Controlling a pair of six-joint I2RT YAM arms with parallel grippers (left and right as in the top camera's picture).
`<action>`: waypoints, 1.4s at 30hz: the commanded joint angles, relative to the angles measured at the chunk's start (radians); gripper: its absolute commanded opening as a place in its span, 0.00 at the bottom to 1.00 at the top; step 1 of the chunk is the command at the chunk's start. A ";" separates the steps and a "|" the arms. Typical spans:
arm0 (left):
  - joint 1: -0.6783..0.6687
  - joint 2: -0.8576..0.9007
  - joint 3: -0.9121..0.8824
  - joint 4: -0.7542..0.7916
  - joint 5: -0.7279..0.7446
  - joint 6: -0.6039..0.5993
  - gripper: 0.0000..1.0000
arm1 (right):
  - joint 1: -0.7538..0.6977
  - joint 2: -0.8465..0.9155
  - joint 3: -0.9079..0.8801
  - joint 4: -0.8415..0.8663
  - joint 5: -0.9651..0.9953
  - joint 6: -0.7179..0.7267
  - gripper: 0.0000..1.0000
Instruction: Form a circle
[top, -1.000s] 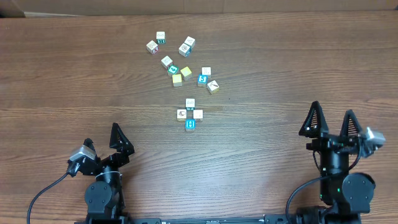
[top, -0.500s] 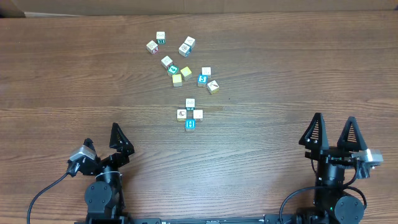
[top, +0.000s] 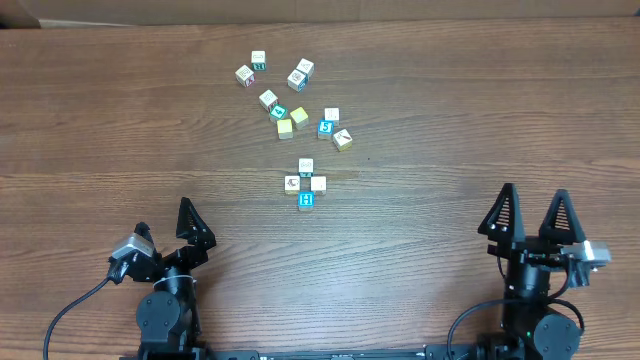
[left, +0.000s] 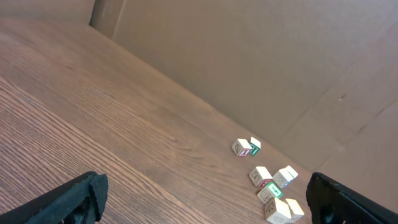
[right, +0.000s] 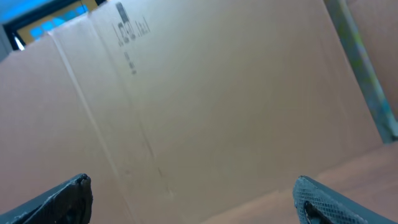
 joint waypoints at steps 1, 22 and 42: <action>0.000 -0.011 -0.004 0.000 -0.011 0.012 1.00 | -0.005 -0.012 -0.033 -0.027 0.009 -0.001 1.00; 0.000 -0.011 -0.004 0.000 -0.011 0.012 1.00 | -0.001 -0.012 -0.032 -0.345 0.007 -0.001 1.00; 0.000 -0.011 -0.004 0.000 -0.011 0.012 1.00 | -0.001 -0.012 -0.032 -0.345 0.007 -0.001 1.00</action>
